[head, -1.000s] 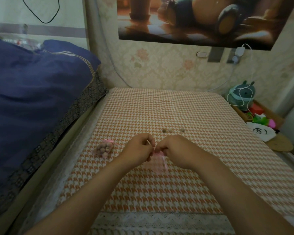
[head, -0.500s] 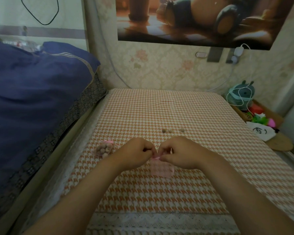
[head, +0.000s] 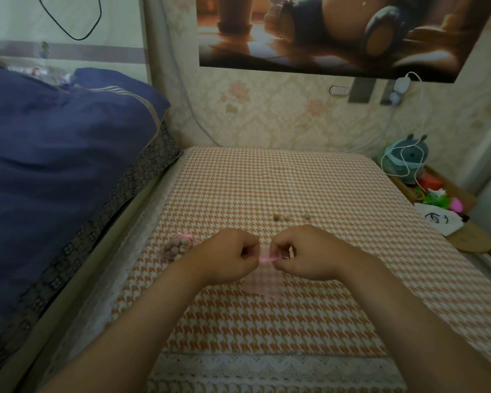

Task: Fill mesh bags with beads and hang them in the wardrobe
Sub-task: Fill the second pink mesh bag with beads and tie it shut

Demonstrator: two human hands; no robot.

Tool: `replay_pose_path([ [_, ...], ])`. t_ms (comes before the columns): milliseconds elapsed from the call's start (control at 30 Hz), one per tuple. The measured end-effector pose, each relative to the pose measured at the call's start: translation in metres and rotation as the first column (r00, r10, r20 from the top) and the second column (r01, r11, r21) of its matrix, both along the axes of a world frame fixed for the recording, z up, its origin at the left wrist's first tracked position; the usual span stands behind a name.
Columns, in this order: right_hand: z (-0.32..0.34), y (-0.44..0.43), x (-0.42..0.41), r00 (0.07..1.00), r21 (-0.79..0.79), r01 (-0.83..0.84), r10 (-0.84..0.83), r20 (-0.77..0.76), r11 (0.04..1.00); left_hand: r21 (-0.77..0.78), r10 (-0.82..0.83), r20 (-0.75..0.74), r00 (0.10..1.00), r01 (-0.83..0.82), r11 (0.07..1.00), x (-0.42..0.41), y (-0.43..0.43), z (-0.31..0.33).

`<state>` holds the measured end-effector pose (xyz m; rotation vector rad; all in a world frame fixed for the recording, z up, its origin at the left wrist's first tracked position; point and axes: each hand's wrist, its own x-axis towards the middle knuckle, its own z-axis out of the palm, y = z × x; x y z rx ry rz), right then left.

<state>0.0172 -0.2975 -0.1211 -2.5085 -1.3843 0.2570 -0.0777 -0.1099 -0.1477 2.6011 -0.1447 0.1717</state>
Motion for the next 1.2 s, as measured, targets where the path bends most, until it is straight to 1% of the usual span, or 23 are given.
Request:
replay_pose_path([
  [200, -0.001, 0.000, 0.000, 0.998, -0.117, 0.001, 0.006, 0.066, 0.993, -0.002, 0.114, -0.047, 0.992, -0.115, 0.993, 0.007, -0.004, -0.002],
  [267, -0.001, 0.000, 0.001, 0.997, -0.121, -0.003, 0.013, 0.083, 0.993, -0.014, 0.165, -0.060, 0.985, -0.166, 0.986, 0.008, -0.010, -0.002],
  [300, -0.002, -0.001, 0.003, 0.999, -0.086, 0.000, 0.003, 0.045, 0.996, -0.033, 0.196, -0.059, 0.979, -0.198, 0.980, 0.010, -0.012, -0.003],
  [333, -0.004, -0.003, 0.005, 1.000, -0.019, 0.008, -0.009, -0.023, 1.000, -0.056, 0.230, -0.051, 0.972, -0.233, 0.971, 0.012, -0.013, -0.002],
  [400, -0.006, -0.008, 0.012, 0.985, 0.160, 0.064, -0.037, -0.168, 0.985, -0.119, 0.296, -0.035, 0.954, -0.298, 0.947, 0.017, -0.012, 0.000],
  [433, -0.007, -0.012, 0.016, 0.974, 0.250, 0.119, -0.064, -0.216, 0.961, -0.158, 0.320, -0.044, 0.947, -0.322, 0.933, 0.019, -0.011, 0.000],
  [500, -0.008, -0.020, 0.026, 0.955, 0.378, 0.241, -0.149, -0.255, 0.894, -0.222, 0.333, -0.085, 0.939, -0.344, 0.912, 0.023, -0.011, -0.001],
  [567, -0.012, -0.028, 0.037, 0.944, 0.416, 0.318, -0.247, -0.217, 0.852, -0.240, 0.324, -0.111, 0.940, -0.341, 0.909, 0.026, -0.013, -0.003],
  [667, -0.023, -0.038, 0.052, 0.921, 0.365, 0.388, -0.345, -0.179, 0.846, -0.199, 0.310, -0.084, 0.947, -0.320, 0.926, 0.028, -0.019, -0.002],
  [767, -0.038, -0.040, 0.061, 0.899, 0.261, 0.437, -0.415, -0.137, 0.861, -0.139, 0.322, -0.052, 0.945, -0.326, 0.935, 0.028, -0.022, 0.002],
  [867, -0.051, -0.034, 0.065, 0.892, 0.156, 0.452, -0.444, -0.081, 0.879, -0.017, 0.335, -0.016, 0.942, -0.336, 0.942, 0.027, -0.020, 0.004],
  [933, -0.057, -0.029, 0.066, 0.889, 0.105, 0.457, -0.455, -0.045, 0.883, 0.023, 0.330, -0.022, 0.944, -0.329, 0.944, 0.026, -0.021, 0.001],
  [1000, -0.064, -0.022, 0.067, 0.885, 0.090, 0.464, -0.465, -0.013, 0.881, 0.025, 0.326, -0.032, 0.945, -0.325, 0.945, 0.024, -0.024, -0.001],
  [1100, -0.070, -0.013, 0.067, 0.875, 0.106, 0.476, -0.482, 0.043, 0.873, 0.016, 0.308, 0.003, 0.951, -0.308, 0.951, 0.026, -0.024, -0.004],
  [1200, -0.072, -0.007, 0.067, 0.873, 0.118, 0.470, -0.481, 0.085, 0.875, -0.045, 0.320, 0.010, 0.948, -0.319, 0.947, 0.027, -0.022, -0.005],
])
